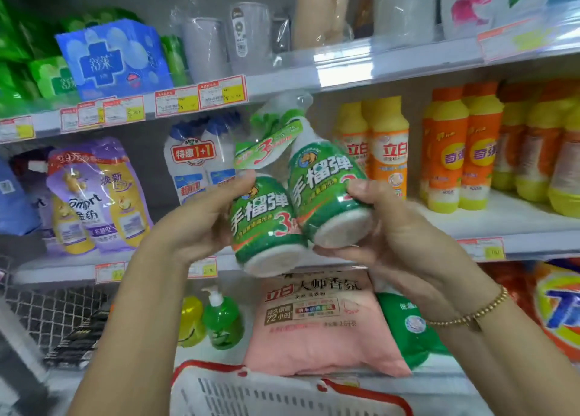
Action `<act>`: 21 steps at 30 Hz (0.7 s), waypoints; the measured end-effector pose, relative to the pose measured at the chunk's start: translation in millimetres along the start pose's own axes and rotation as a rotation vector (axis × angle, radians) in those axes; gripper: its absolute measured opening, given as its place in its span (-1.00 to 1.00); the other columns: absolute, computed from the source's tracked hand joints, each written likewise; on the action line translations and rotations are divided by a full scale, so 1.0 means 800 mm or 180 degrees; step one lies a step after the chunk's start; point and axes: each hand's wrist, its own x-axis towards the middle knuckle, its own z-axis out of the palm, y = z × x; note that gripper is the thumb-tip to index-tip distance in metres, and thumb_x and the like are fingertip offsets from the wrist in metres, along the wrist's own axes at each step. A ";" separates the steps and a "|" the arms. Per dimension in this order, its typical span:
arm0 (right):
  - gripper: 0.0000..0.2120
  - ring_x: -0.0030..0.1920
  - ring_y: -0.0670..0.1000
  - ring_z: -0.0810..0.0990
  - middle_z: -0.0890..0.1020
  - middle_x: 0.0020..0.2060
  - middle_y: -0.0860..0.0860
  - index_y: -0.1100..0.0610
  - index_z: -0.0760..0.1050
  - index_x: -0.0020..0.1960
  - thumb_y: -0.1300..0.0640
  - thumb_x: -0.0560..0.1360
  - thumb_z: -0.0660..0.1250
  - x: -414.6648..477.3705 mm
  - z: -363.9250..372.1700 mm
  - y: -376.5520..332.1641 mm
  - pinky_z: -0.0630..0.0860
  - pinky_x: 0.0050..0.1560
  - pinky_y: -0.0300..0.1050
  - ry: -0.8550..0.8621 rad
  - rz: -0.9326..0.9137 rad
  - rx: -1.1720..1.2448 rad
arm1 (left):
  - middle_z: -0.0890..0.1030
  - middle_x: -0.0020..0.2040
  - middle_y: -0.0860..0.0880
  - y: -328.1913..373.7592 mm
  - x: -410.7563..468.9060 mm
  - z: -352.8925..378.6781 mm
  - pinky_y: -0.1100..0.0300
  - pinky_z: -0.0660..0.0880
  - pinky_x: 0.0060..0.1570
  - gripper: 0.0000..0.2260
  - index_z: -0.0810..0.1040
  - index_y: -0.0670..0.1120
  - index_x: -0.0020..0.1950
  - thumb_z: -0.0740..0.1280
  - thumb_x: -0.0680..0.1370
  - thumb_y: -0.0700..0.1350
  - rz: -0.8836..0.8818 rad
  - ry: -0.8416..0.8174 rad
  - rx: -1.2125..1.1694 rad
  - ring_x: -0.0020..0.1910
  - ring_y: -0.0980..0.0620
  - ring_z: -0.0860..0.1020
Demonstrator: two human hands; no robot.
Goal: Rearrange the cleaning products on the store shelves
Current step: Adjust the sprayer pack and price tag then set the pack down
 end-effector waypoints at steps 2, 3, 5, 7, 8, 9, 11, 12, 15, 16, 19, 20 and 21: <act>-0.59 -0.08 0.12 0.68 0.69 -0.08 0.15 0.13 0.57 -0.02 0.00 0.18 0.46 0.000 0.006 -0.006 0.65 -0.24 0.11 0.0126 0.0275 0.0206 | 0.68 0.07 -0.15 -0.002 -0.004 -0.005 0.09 0.62 -0.21 -0.32 0.70 -0.09 0.04 0.66 -0.01 0.15 -0.0193 -0.0066 -0.0113 -0.05 -0.04 0.68; -0.60 -0.10 0.12 0.69 0.69 -0.09 0.15 0.12 0.57 -0.01 -0.03 0.21 0.42 0.000 0.008 -0.009 0.64 -0.27 0.13 0.0189 0.0346 0.0297 | 0.69 0.03 -0.13 -0.001 -0.007 -0.005 0.10 0.62 -0.24 -0.44 0.71 -0.06 0.00 0.61 0.09 0.17 -0.0267 -0.0051 -0.0125 -0.08 -0.02 0.68; -0.67 -0.11 0.14 0.69 0.70 -0.11 0.15 0.11 0.57 -0.02 -0.06 0.30 0.40 0.005 0.010 -0.011 0.63 -0.27 0.17 0.0236 0.0415 0.0432 | 0.71 -0.06 -0.07 0.001 -0.013 -0.005 0.12 0.63 -0.30 -0.56 0.71 -0.05 -0.01 0.39 0.28 0.21 -0.0346 0.0106 -0.0035 -0.17 0.04 0.69; -0.64 -0.14 0.16 0.70 0.70 -0.12 0.16 0.12 0.58 0.01 -0.08 0.31 0.39 0.011 0.009 -0.011 0.64 -0.30 0.14 0.0250 0.0467 0.0380 | 0.71 -0.06 -0.07 0.003 -0.016 -0.007 0.09 0.64 -0.30 -0.51 0.64 -0.05 0.09 0.36 0.29 0.23 -0.0400 0.0119 0.0075 -0.18 0.04 0.69; -0.59 -0.15 0.16 0.70 0.70 -0.12 0.16 0.12 0.57 0.04 -0.09 0.28 0.40 0.013 0.008 -0.010 0.64 -0.32 0.11 0.0234 0.0480 0.0336 | 0.70 -0.03 -0.09 0.003 -0.019 -0.006 0.06 0.64 -0.31 -0.44 0.64 -0.06 0.10 0.45 0.23 0.25 -0.0412 0.0033 0.0057 -0.16 0.01 0.69; -0.54 -0.14 0.16 0.70 0.70 -0.11 0.17 0.12 0.57 0.06 -0.10 0.25 0.40 0.016 0.007 -0.009 0.64 -0.32 0.10 0.0195 0.0487 0.0317 | 0.70 -0.01 -0.11 0.004 -0.021 -0.006 0.04 0.63 -0.33 -0.36 0.66 -0.07 0.08 0.57 0.10 0.24 -0.0402 -0.0060 -0.0013 -0.14 -0.02 0.69; -0.50 -0.08 0.18 0.69 0.68 -0.03 0.19 0.13 0.54 0.11 -0.08 0.22 0.39 0.022 0.002 -0.008 0.64 -0.25 0.14 0.0089 0.0489 0.0306 | 0.70 -0.01 -0.13 0.002 -0.019 -0.009 0.05 0.62 -0.35 -0.21 0.68 -0.08 0.03 0.67 -0.15 0.17 -0.0322 -0.0083 -0.0055 -0.14 -0.03 0.69; -0.48 -0.01 0.20 0.67 0.67 0.02 0.20 0.13 0.53 0.14 -0.07 0.24 0.38 0.026 -0.002 -0.006 0.63 -0.17 0.17 0.0026 0.0486 0.0291 | 0.70 -0.03 -0.13 -0.001 -0.015 -0.011 0.06 0.62 -0.35 -0.21 0.69 -0.07 -0.02 0.68 -0.20 0.14 -0.0268 -0.0029 0.0005 -0.15 -0.03 0.69; -0.52 0.14 0.20 0.61 0.62 0.13 0.22 0.15 0.51 0.19 -0.04 0.33 0.34 0.040 -0.019 -0.003 0.55 0.06 0.25 -0.0051 0.0307 0.0128 | 0.71 -0.09 -0.11 -0.007 -0.002 -0.012 0.08 0.62 -0.33 -0.35 0.74 -0.05 -0.20 0.69 -0.25 0.09 -0.0045 0.0081 -0.0015 -0.17 -0.01 0.70; -0.55 0.15 0.19 0.60 0.61 0.15 0.21 0.15 0.51 0.20 -0.02 0.37 0.33 0.047 -0.024 -0.003 0.53 0.10 0.26 -0.0018 0.0200 0.0074 | 0.71 -0.11 -0.10 -0.010 0.003 -0.009 0.09 0.62 -0.33 -0.37 0.74 -0.04 -0.23 0.69 -0.26 0.07 0.0032 0.0123 -0.0072 -0.19 0.00 0.70; -0.63 0.14 0.20 0.61 0.63 0.13 0.18 0.14 0.50 0.26 0.00 0.52 0.26 0.067 -0.039 -0.004 0.53 0.12 0.25 0.0100 0.0030 -0.0188 | 0.72 -0.10 -0.07 -0.020 0.015 -0.001 0.06 0.61 -0.36 -0.40 0.74 -0.01 -0.24 0.69 -0.25 0.05 0.0098 0.0292 -0.0164 -0.18 0.00 0.70; -0.65 0.12 0.18 0.62 0.64 0.11 0.16 0.12 0.50 0.27 0.00 0.56 0.23 0.073 -0.043 -0.003 0.55 0.11 0.20 0.0157 -0.0008 -0.0413 | 0.71 -0.08 -0.08 -0.024 0.021 0.000 0.03 0.62 -0.36 -0.44 0.74 -0.02 -0.21 0.69 -0.17 0.04 0.0076 0.0337 -0.0169 -0.17 -0.01 0.70; -0.67 0.10 0.14 0.63 0.65 0.09 0.13 0.09 0.51 0.27 0.00 0.58 0.22 0.079 -0.048 -0.002 0.58 0.08 0.12 0.0249 -0.0071 -0.0690 | 0.71 -0.07 -0.08 -0.029 0.027 0.000 0.00 0.62 -0.35 -0.52 0.73 -0.05 -0.16 0.67 -0.03 0.03 0.0046 0.0419 -0.0170 -0.17 -0.02 0.70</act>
